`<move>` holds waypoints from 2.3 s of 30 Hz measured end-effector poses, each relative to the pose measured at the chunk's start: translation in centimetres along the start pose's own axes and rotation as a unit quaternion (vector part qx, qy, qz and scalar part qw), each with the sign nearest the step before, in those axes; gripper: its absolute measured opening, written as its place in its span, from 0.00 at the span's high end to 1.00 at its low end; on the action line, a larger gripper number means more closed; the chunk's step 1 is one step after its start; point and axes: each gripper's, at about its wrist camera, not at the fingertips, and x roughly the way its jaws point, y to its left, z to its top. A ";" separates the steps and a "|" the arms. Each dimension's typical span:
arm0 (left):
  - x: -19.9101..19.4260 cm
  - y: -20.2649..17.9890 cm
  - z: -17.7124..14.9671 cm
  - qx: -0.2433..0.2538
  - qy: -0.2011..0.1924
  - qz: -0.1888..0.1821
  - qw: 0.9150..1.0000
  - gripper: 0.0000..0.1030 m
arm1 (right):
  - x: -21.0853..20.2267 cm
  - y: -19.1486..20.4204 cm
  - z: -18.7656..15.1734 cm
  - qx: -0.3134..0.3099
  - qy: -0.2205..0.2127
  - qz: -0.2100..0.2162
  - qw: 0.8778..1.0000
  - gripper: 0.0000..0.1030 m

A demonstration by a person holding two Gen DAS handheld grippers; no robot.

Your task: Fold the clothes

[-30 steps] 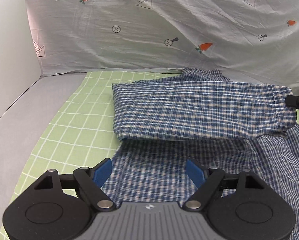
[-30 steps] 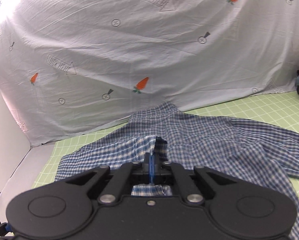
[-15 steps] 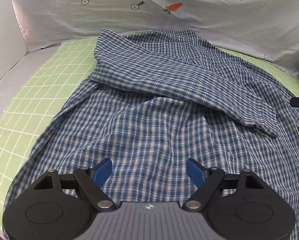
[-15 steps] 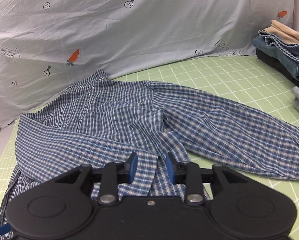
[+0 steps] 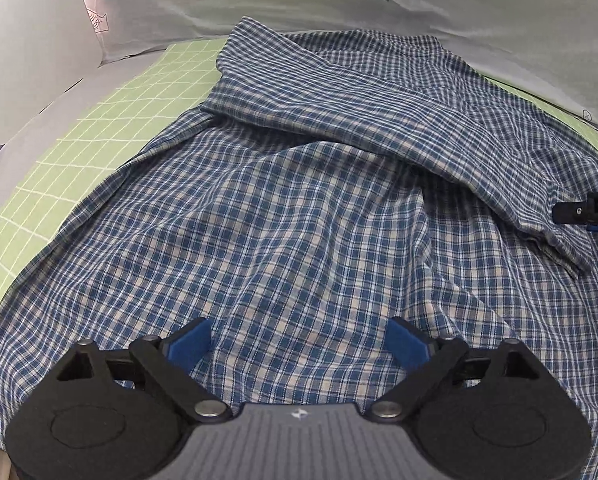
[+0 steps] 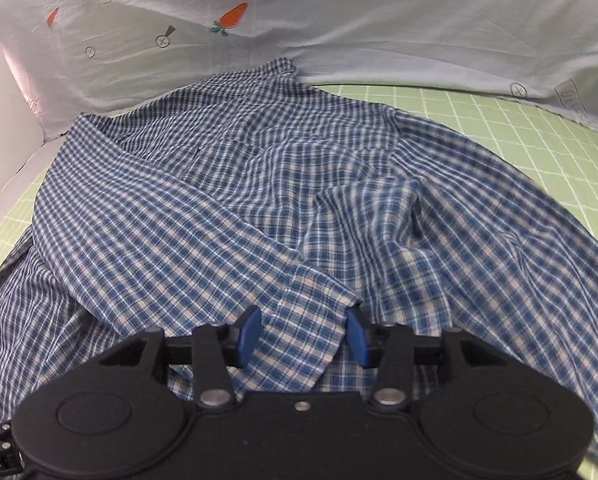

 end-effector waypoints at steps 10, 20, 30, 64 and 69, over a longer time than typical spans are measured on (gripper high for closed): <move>0.5 -0.1 0.2 -0.016 0.014 0.009 1.000 0.00 | -4.7 -4.5 4.8 0.030 -0.121 -0.015 0.992 0.96; 0.6 0.2 0.5 -0.010 0.019 -0.004 1.000 0.00 | -0.6 -12.3 2.0 0.070 -0.013 -0.167 0.983 0.94; -0.5 1.5 0.5 0.011 -0.004 -0.018 1.000 0.00 | -6.9 -6.1 0.7 0.077 -0.101 -0.152 0.980 0.07; -1.5 37.8 5.0 0.107 -0.061 -0.112 0.986 0.00 | -0.2 41.7 -6.0 0.109 -0.013 -0.051 0.993 0.51; -1.4 37.6 4.8 0.115 -0.062 -0.126 0.983 0.00 | -0.3 42.3 -6.1 0.099 -0.008 -0.045 0.994 0.62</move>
